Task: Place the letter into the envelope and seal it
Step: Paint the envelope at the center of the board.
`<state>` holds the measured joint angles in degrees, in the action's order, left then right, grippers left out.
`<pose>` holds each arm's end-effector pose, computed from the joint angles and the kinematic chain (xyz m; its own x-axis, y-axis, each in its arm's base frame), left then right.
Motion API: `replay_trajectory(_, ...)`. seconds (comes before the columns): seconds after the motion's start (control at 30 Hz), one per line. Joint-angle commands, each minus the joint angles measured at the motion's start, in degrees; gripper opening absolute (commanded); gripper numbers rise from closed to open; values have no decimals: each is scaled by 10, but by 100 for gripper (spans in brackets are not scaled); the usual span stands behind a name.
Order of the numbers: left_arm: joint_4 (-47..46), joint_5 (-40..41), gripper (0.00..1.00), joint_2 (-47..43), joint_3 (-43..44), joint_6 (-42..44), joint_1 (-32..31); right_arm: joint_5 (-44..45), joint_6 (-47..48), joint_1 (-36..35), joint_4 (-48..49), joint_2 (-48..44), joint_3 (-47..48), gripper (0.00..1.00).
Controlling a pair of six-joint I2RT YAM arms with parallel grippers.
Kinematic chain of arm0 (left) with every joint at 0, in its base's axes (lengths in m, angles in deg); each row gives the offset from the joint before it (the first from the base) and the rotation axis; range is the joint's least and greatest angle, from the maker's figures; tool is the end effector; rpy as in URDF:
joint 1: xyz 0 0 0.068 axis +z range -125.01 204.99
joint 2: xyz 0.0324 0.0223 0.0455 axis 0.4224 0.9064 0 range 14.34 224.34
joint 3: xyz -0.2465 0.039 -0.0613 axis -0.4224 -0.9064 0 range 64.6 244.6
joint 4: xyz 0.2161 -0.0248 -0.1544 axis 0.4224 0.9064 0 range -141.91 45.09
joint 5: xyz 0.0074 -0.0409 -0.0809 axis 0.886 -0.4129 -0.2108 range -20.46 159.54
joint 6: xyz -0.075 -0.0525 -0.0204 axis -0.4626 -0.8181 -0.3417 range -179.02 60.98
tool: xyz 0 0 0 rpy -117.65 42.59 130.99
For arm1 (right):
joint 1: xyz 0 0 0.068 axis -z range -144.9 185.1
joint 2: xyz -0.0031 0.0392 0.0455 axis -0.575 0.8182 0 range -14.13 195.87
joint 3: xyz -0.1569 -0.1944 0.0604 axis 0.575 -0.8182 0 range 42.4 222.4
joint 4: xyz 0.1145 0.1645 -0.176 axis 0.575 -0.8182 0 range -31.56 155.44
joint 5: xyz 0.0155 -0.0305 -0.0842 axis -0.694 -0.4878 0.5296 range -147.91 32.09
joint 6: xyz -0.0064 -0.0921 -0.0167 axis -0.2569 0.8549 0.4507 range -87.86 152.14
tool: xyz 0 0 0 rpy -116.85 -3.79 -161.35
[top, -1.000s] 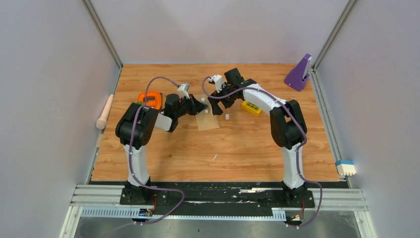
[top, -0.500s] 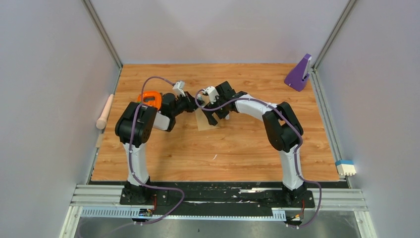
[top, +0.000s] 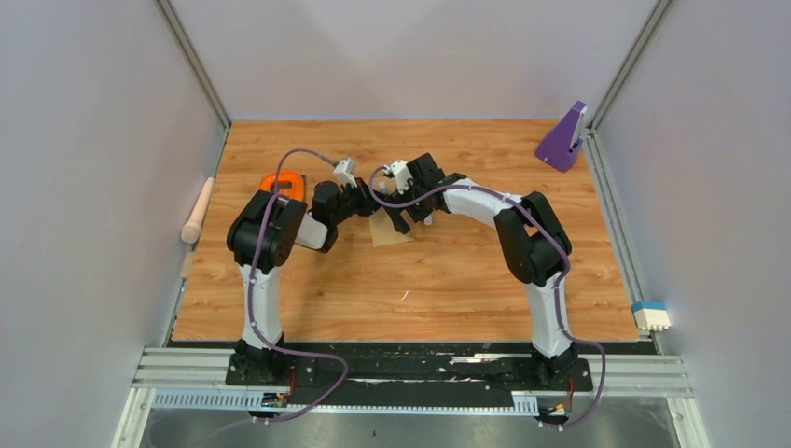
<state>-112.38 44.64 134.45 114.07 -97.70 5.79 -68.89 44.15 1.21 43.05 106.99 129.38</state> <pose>0.3965 -0.1758 0.0845 -0.5611 -0.4048 -0.7220 0.4342 0.5986 -0.6731 0.3859 0.2785 0.1034 -0.5453 -0.6124 -0.5725 -0.7648 0.6430 0.0407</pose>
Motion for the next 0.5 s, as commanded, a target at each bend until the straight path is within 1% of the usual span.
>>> replay_trajectory(0.0, -75, 18, 0, 13, 8, -14, -5, 6, -13, -7, 18, -7, -7, 100)
replay_trajectory(0.3, -75, 43, 0, 8, 1, 18, -34, 7, -16, -18, 19, -2, -6, 100)
replay_trajectory(0.47, -73, 86, 0, 3, -15, 41, -51, 8, -17, -19, 21, -11, -13, 100)
